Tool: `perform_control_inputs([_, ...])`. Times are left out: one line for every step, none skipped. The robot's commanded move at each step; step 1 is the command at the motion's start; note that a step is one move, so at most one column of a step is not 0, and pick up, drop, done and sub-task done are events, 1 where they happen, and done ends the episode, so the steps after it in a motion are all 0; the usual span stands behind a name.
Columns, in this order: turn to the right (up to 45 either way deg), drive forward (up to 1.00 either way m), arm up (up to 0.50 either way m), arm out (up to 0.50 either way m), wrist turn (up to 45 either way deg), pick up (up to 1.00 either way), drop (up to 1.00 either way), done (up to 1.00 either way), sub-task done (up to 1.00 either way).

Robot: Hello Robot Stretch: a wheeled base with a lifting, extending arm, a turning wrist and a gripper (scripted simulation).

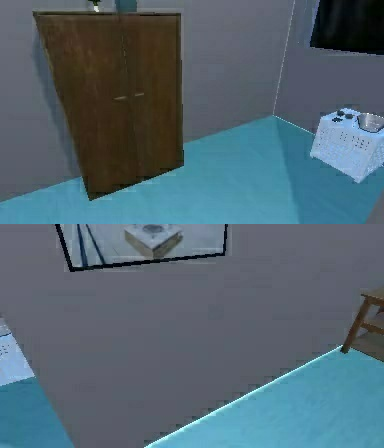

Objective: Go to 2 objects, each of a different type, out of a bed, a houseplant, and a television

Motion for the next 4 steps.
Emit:
perform_control_inputs([15.0,0.0,0.0,0.0,0.0,0.0,0.0,0.0,0.0])
perform_control_inputs([0.0,0.4,0.0,0.0,0.0,0.0,0.0,0.0,0.0])
perform_control_inputs([0.0,0.55,0.0,0.0,0.0,0.0,0.0,0.0,0.0])
perform_control_inputs([39.0,0.0,0.0,0.0,0.0,0.0,0.0,0.0,0.0])
